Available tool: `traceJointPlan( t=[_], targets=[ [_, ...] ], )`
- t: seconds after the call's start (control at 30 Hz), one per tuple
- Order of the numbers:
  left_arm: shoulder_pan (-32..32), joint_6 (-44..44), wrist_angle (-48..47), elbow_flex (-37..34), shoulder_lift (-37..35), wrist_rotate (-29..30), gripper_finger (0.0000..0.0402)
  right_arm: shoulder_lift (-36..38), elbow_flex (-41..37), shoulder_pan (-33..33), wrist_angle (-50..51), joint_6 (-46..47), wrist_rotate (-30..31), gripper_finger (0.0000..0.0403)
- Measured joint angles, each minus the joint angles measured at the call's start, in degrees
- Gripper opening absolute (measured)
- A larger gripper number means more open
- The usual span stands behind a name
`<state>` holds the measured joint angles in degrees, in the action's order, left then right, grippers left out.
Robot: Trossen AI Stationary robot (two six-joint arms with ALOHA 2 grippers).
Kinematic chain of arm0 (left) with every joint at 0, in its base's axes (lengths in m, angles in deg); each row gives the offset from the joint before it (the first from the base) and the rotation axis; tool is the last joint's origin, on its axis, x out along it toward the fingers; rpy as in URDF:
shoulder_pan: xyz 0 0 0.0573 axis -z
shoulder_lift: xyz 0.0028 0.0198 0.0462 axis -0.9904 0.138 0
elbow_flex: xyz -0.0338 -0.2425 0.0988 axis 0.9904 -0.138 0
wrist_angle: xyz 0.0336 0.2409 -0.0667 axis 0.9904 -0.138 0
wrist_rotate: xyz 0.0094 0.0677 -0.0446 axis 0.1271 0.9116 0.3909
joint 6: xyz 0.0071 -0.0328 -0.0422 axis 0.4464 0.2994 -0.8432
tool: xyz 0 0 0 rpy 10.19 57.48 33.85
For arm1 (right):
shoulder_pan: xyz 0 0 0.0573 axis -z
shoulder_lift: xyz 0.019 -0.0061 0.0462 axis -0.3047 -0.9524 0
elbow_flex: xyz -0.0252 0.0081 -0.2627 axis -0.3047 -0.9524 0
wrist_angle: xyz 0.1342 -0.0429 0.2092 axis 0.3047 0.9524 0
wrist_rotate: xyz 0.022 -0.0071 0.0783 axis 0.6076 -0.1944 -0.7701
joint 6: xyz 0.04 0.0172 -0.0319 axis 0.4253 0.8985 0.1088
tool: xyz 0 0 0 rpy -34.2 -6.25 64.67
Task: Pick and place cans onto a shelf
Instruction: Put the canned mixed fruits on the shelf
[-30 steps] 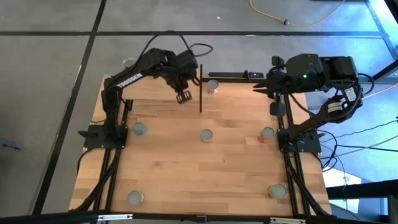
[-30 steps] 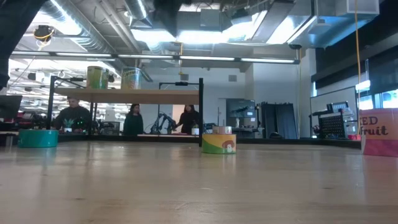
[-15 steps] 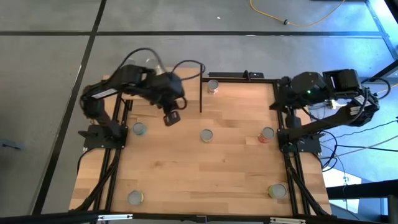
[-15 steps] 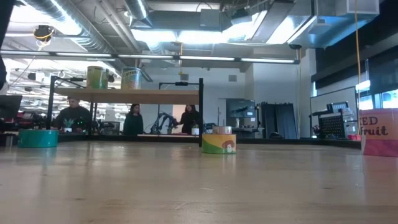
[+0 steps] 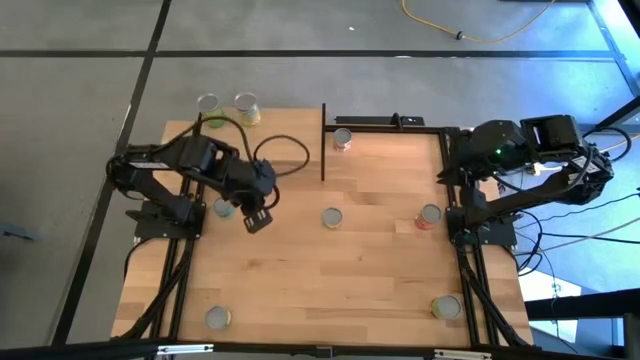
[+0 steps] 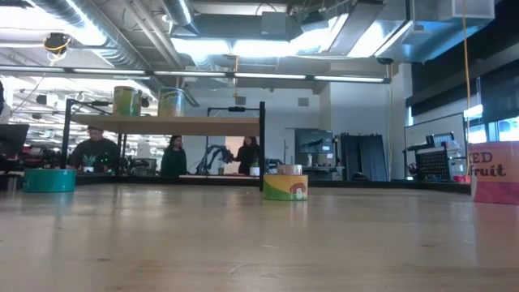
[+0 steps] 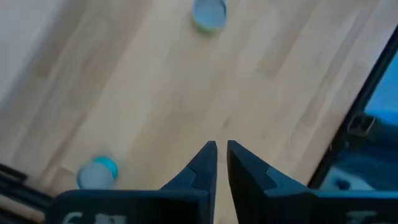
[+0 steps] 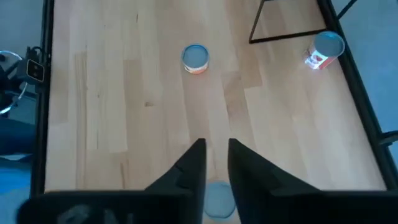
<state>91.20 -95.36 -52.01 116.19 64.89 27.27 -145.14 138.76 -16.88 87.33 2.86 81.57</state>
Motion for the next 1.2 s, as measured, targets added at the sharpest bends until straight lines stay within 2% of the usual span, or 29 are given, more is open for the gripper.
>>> traceJointPlan(
  t=[0.17,0.33,0.47,0.67,0.83,1.03,1.2],
  targets=[
    [2.8,0.2,-0.1,-5.6,-0.5,-5.0,0.0051,-0.8,0.0,0.0,0.0,2.0,0.0,0.0111],
    [7.4,0.2,-0.1,-11.0,-0.7,-6.1,0.0052,-0.8,-3.2,-0.4,-0.1,-1.7,-0.9,0.0119],
    [11.8,-0.1,-0.1,-13.1,-0.7,-3.5,0.0053,-0.3,-9.0,-1.6,0.0,-1.5,-3.1,0.0119],
    [16.8,-3.1,0.2,-13.3,-1.4,3.2,0.0053,-0.6,-18.0,-3.4,-0.1,9.4,-3.1,0.0119],
    [18.3,1.0,3.1,-13.3,-1.4,8.6,0.0053,-0.6,-24.8,-4.6,-0.4,15.9,-3.1,0.0119],
    [17.6,1.3,6.6,-13.3,-1.5,8.9,0.0053,-0.6,-31.0,-4.5,-4.8,23.9,-6.1,0.0119],
    [16.8,-1.2,7.2,-13.3,-1.5,9.2,0.0053,-0.6,-35.4,-4.3,-10.2,31.2,-6.1,0.0119]
  ],
)
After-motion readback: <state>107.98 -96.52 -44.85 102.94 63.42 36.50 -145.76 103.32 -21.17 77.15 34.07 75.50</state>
